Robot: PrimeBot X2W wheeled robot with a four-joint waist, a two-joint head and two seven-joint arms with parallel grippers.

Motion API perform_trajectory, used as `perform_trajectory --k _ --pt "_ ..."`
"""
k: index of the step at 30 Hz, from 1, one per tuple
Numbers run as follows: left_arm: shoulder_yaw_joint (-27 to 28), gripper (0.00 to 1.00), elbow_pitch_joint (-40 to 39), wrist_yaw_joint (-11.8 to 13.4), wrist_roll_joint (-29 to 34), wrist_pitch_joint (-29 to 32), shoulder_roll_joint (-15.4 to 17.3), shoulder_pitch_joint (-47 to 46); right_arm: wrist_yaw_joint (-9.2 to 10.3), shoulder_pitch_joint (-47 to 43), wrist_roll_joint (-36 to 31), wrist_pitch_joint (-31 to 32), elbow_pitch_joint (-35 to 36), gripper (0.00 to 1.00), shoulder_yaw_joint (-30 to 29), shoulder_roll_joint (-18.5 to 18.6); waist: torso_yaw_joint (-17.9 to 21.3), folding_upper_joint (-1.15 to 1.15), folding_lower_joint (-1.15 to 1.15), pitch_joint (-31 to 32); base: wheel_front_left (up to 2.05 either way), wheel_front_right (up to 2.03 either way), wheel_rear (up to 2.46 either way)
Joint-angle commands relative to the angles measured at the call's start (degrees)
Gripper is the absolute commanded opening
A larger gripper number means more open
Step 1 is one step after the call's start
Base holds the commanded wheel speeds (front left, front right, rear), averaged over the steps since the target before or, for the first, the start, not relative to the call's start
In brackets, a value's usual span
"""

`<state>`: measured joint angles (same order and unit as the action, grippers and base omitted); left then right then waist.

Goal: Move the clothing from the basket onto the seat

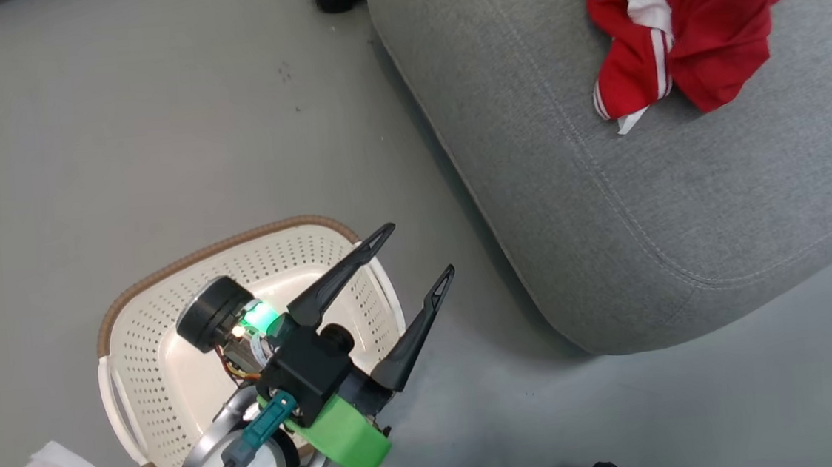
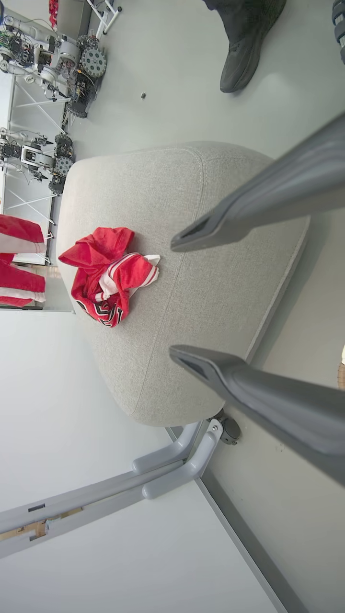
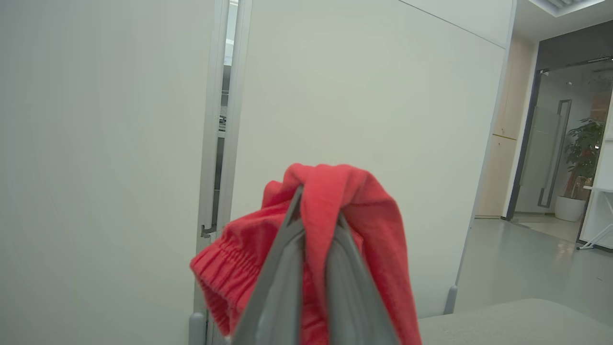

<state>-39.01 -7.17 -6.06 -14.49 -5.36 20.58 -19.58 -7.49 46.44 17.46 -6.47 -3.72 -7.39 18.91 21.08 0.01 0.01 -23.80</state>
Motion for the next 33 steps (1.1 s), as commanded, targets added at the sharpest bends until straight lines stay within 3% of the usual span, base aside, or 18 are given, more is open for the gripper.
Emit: perform_trajectory --k 1,7,13,15,16,24,30,33 --pt "0.3 1.00 -0.4 -0.1 0.4 -0.1 0.4 -1.7 0.01 1.8 0.6 0.6 -0.9 0.00 -1.2 0.8 -3.7 -0.01 -0.01 -5.0 0.00 0.00 0.00" --pt "-0.4 1.00 -0.4 -0.5 1.1 -0.8 0.6 -5.1 0.01 5.6 1.4 1.6 -9.4 0.00 -5.6 2.8 -6.2 -0.01 -0.01 -9.6 0.00 0.00 0.00" --pt "-0.8 1.00 1.0 -0.7 0.9 -1.8 0.4 -6.9 0.00 3.9 1.8 0.2 -20.5 0.00 -8.9 1.9 -7.3 -0.01 -0.01 -11.4 0.00 0.00 0.00" --pt "-0.9 1.00 1.3 -0.7 0.8 -2.2 0.2 -7.4 0.00 3.6 1.4 -0.6 -24.2 0.49 -9.7 1.8 -7.5 -0.01 -0.01 -11.6 0.00 0.00 0.00" --pt "-1.0 1.00 1.6 -0.7 0.7 -2.4 0.2 -7.5 0.01 3.4 1.4 -1.0 -26.2 1.00 -10.3 1.6 -7.6 -0.01 -0.01 -11.6 0.00 0.00 0.00" --pt "-1.4 1.00 3.6 0.1 0.2 -3.4 0.1 -6.3 0.00 -1.6 -0.5 -7.0 -33.3 1.00 -9.9 -0.7 -7.6 -0.01 -0.01 -9.0 0.00 0.00 0.00" --pt "-1.2 1.00 4.9 1.1 -1.0 -4.8 -0.3 -4.2 0.00 -9.1 -3.0 -8.7 -29.3 1.00 -8.0 -3.6 -7.0 -0.01 -0.01 -4.8 0.00 0.00 0.00" --pt "-0.7 1.00 5.6 2.1 -1.7 -5.6 -0.4 -2.7 0.01 -13.6 -5.0 -8.7 -23.3 1.00 -8.3 -6.4 -6.4 -0.01 -0.01 -2.6 0.00 0.00 0.00"
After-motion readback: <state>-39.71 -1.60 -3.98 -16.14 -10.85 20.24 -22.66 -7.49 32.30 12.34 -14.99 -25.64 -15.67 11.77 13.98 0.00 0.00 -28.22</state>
